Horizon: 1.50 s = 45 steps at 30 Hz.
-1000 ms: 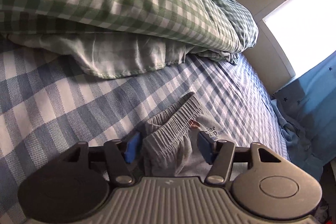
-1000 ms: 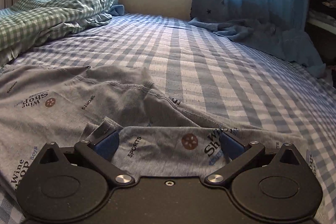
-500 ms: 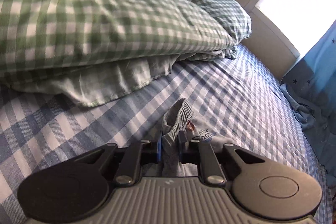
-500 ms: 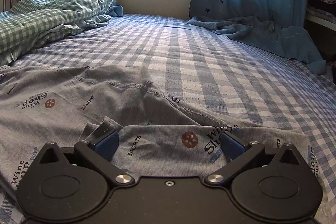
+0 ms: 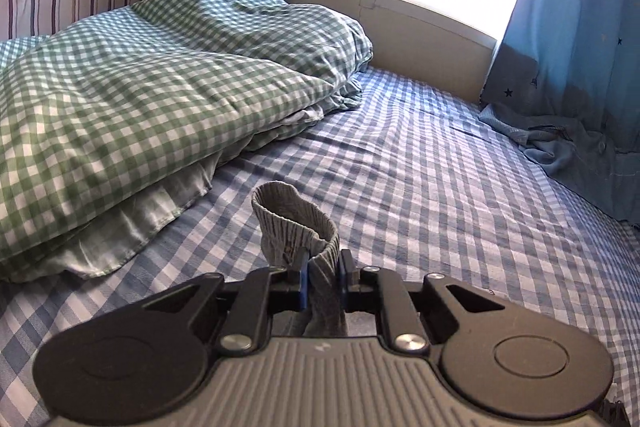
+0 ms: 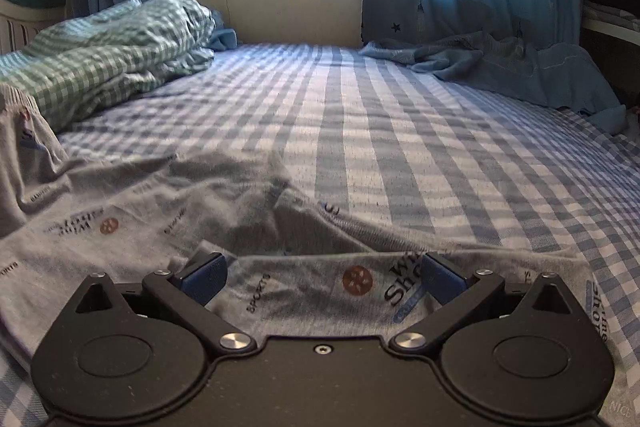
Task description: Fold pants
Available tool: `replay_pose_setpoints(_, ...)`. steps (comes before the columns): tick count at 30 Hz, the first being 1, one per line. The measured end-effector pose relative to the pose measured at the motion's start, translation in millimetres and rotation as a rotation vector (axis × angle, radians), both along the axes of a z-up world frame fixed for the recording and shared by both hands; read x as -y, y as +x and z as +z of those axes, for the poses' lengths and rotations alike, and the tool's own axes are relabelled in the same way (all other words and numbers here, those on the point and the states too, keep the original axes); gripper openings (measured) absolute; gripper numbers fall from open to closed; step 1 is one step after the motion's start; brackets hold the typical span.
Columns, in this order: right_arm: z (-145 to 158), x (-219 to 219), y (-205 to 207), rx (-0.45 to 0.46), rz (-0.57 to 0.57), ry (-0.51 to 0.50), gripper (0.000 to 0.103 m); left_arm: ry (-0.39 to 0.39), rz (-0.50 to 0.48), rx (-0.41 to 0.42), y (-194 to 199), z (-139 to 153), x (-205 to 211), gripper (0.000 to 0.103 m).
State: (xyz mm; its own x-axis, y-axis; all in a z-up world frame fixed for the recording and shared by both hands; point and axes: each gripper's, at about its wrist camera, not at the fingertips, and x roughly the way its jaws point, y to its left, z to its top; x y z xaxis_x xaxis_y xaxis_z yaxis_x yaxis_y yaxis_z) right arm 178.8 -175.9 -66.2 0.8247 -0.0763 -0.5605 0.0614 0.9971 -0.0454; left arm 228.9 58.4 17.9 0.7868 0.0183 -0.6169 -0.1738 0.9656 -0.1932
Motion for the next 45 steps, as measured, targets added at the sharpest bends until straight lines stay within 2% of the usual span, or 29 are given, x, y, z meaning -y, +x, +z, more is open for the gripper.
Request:
replay_pose_setpoints(2, 13.3, 9.7, -8.8, 0.05, 0.018, 0.029, 0.102, 0.029, -0.007, -0.001, -2.5, 3.5, 13.3, 0.015)
replay_pose_setpoints(9, 44.8, 69.8, -30.4, 0.062, 0.026, 0.048, 0.102, 0.078, -0.055, 0.053, -22.4, 26.1, 65.7, 0.015)
replay_pose_setpoints(13, 57.0, 110.3, -40.4, 0.069, 0.029, 0.054, 0.102, 0.104, -0.147, 0.087, -36.5, 42.5, 108.6, 0.015)
replay_pose_setpoints(16, 63.3, 138.1, -47.1, 0.065, 0.014, 0.032, 0.102, 0.092, -0.241, 0.072, -47.4, 46.7, 148.2, 0.014)
replay_pose_setpoints(23, 64.2, 207.6, -64.3, 0.055, -0.117, 0.012, 0.102, 0.123, -0.443, 0.049, -77.2, 22.9, 242.6, 0.014)
replay_pose_setpoints(26, 59.2, 233.0, -74.4, 0.042, -0.149, -0.006, 0.102, 0.103, -0.525, 0.005, -86.6, 5.3, 273.5, 0.014)
replay_pose_setpoints(31, 45.8, 263.7, -87.6, 0.002, -0.176, -0.039, 0.102, 0.158, -0.637, -0.057, -104.2, -35.6, 316.9, 0.015)
replay_pose_setpoints(34, 37.5, 274.2, -87.0, -0.024, -0.131, -0.034, 0.102, 0.194, -0.661, -0.122, -112.2, -72.1, 334.6, 0.021)
replay_pose_setpoints(36, 31.6, 277.9, -78.5, -0.053, -0.056, 0.011, 0.102, 0.208, -0.662, -0.133, -119.0, -86.7, 338.4, 0.031)
replay_pose_setpoints(37, 29.0, 280.8, -74.2, -0.071, -0.011, 0.055, 0.102, 0.212, -0.658, -0.119, -123.2, -89.6, 337.7, 0.037)
replay_pose_setpoints(40, 25.3, 289.1, -59.4, -0.099, 0.12, 0.215, 0.102, 0.275, -0.665, -0.077, -134.8, -91.8, 338.8, 0.043)
replay_pose_setpoints(43, 25.7, 291.7, -37.4, -0.117, 0.255, 0.365, 0.102, 0.32, -0.666, -0.072, -142.0, -95.9, 341.0, 0.044)
replay_pose_setpoints(45, 28.1, 286.2, -21.8, -0.128, 0.324, 0.4, 0.102, 0.309, -0.662, -0.078, -140.8, -94.2, 341.7, 0.043)
